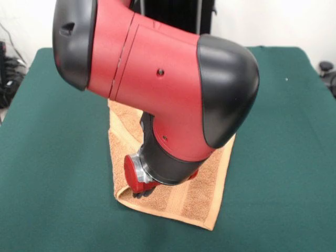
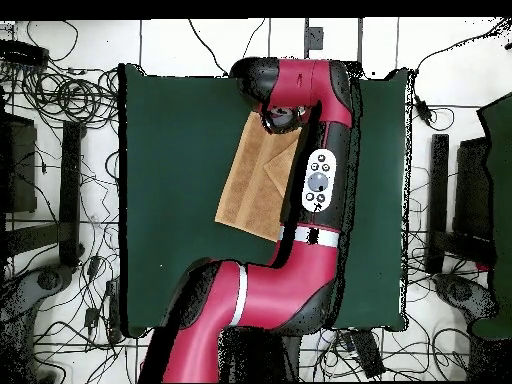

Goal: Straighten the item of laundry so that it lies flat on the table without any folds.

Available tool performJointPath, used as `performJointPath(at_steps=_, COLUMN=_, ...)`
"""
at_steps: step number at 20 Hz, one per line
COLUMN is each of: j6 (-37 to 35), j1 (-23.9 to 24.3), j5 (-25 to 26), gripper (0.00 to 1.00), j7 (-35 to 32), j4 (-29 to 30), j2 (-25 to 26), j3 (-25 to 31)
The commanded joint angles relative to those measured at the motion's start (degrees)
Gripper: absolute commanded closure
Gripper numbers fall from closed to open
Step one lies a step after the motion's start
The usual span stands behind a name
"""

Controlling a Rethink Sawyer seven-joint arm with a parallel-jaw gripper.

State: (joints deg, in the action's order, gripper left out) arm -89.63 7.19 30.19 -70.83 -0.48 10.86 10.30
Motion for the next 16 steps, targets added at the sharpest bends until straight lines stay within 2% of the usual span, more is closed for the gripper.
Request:
performJointPath(at_steps=1, j6=-6.53, j1=-1.59, j5=4.38, gripper=1.0, j7=17.59, j4=4.45, j2=0.9, j3=10.16)
performJointPath(at_steps=7, j6=-6.52, j1=-0.79, j5=7.8, gripper=1.0, j7=16.49, j4=6.19, j2=-0.42, j3=15.94)
performJointPath(at_steps=11, j6=-8.66, j1=-0.86, j5=13.3, gripper=1.0, j7=16.99, j4=5.95, j2=-0.91, j3=18.52)
performJointPath(at_steps=16, j6=-14.76, j1=-1.46, j5=21.59, gripper=1.0, j7=19.67, j4=5.16, j2=-1.97, j3=20.11)
